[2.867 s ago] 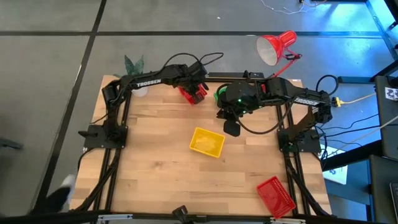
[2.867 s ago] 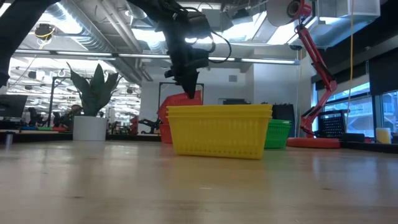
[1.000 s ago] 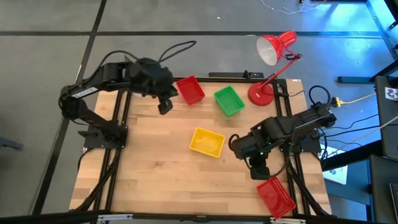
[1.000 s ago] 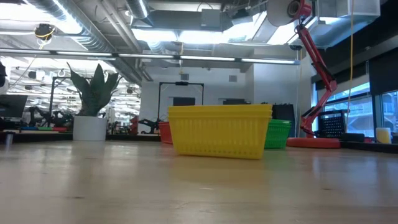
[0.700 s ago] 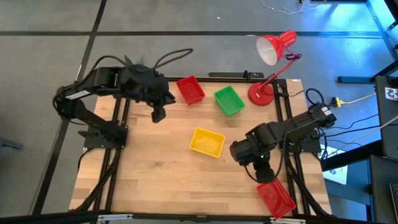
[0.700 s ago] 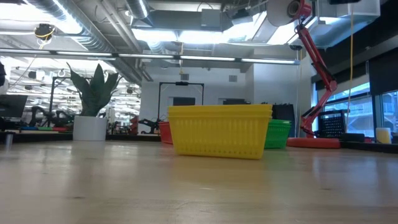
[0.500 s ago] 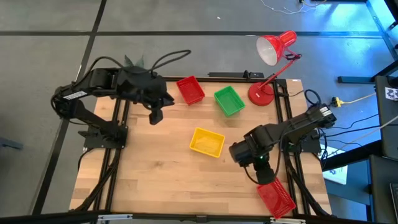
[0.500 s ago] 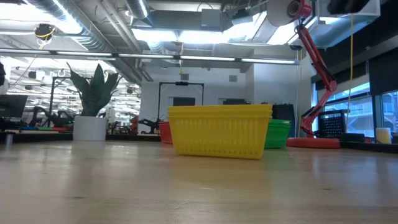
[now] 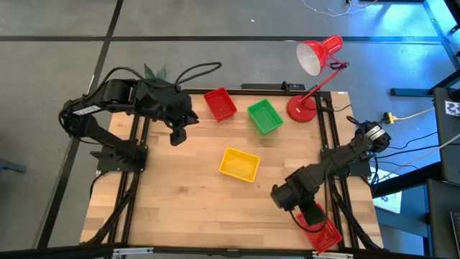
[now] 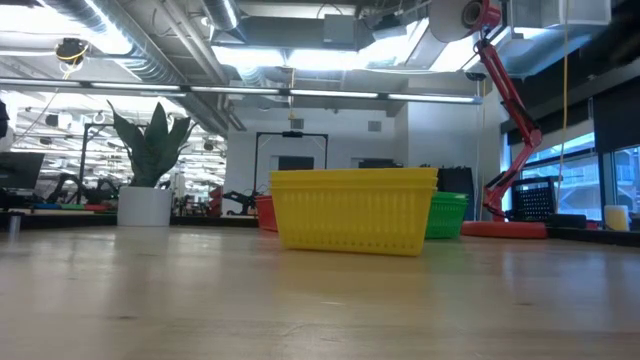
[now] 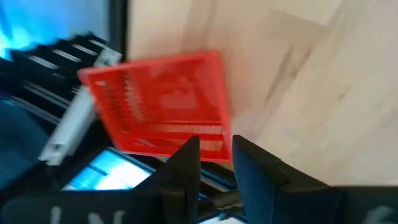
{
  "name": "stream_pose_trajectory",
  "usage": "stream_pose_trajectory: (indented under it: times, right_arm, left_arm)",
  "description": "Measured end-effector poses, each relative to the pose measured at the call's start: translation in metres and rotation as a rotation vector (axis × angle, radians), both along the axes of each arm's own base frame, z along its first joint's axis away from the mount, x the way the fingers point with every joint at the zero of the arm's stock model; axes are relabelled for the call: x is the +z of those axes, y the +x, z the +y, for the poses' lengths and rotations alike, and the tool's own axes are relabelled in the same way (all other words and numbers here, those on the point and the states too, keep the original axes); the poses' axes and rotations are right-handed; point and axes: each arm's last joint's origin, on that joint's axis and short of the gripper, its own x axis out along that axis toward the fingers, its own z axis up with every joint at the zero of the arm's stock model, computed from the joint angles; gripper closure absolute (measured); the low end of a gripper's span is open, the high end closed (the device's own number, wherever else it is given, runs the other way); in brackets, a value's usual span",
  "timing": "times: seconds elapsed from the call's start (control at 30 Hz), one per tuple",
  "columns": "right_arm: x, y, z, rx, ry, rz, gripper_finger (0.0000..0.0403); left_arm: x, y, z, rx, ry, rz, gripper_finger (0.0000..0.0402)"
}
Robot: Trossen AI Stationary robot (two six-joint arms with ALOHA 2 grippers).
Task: Stack baskets by color
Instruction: Stack the bottom red bin on the top red bin
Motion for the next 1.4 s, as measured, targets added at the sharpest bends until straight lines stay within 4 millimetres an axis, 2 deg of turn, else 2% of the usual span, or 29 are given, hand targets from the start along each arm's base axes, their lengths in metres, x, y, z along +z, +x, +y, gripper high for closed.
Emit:
stream_pose_trajectory:
  times: [0.13, 0.4, 0.83, 1.1, 1.4]
  right_arm:
    - [-0.018, -0.010, 0.001, 0.044, -0.060, 0.021, 0.0310]
    - [-0.048, -0.018, 0.002, 0.061, -0.055, 0.012, 0.0310]
    - [-0.064, -0.019, 0.004, 0.080, 0.040, -0.018, 0.0310]
    - [-0.068, -0.018, 0.006, 0.084, 0.061, -0.051, 0.0310]
    - [-0.072, -0.017, 0.023, 0.109, 0.108, -0.122, 0.0310]
  left_arm:
    - [0.000, 0.000, 0.000, 0.000, 0.000, 0.000, 0.0344]
    - [0.000, 0.000, 0.000, 0.000, 0.000, 0.000, 0.0344]
    - [0.000, 0.000, 0.000, 0.001, 0.001, 0.002, 0.0344]
    - [0.000, 0.000, 0.000, 0.001, 0.001, 0.003, 0.0344]
    - [0.000, 0.000, 0.000, 0.001, 0.000, 0.004, 0.0344]
